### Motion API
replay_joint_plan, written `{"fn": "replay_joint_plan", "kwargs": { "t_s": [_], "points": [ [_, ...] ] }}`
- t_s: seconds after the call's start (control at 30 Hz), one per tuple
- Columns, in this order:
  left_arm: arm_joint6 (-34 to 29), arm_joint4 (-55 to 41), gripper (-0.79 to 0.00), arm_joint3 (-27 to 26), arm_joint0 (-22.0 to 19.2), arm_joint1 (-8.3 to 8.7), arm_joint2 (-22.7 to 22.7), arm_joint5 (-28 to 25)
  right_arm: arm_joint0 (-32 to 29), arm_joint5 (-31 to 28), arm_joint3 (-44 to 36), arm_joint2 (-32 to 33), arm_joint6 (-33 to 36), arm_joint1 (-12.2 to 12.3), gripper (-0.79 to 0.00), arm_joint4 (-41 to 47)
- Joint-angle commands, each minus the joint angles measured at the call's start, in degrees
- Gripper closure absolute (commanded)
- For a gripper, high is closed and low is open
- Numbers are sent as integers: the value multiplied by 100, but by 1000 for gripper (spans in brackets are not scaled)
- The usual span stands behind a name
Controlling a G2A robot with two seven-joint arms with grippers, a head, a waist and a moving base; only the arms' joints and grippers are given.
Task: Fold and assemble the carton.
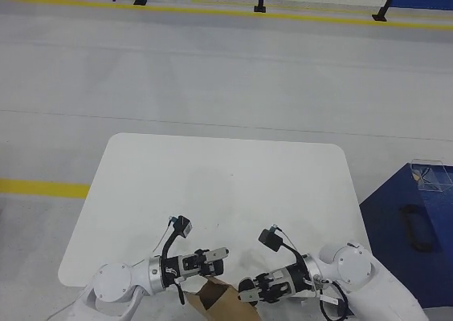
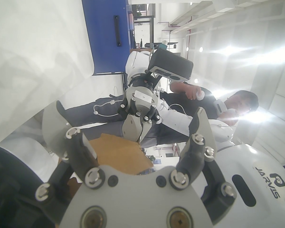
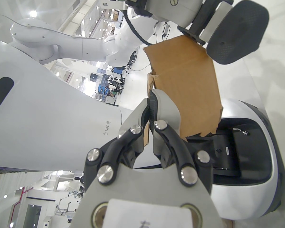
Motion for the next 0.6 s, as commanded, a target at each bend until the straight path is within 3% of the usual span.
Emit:
{"fn": "replay_joint_plan", "kwargs": {
  "t_s": [0.0, 0.2, 0.47, 0.57],
  "points": [
    [0, -1, -785, 0, 0, 0, 0, -1, 0, 1, 0, 0, 1, 0, 0, 0],
    [8, 318, -785, -209, 41, 82, -323, 13, -33, 96, -126, 279, -127, 59, 0, -205],
    [165, 1887, -785, -1555, 679, 291, -1119, -485, -154, 214, -519, 834, 215, 252, 0, -484],
    [301, 2457, -785, -1879, 865, 322, -1205, -543, -173, 211, -595, 880, 211, 275, 0, -585]
  ]
}}
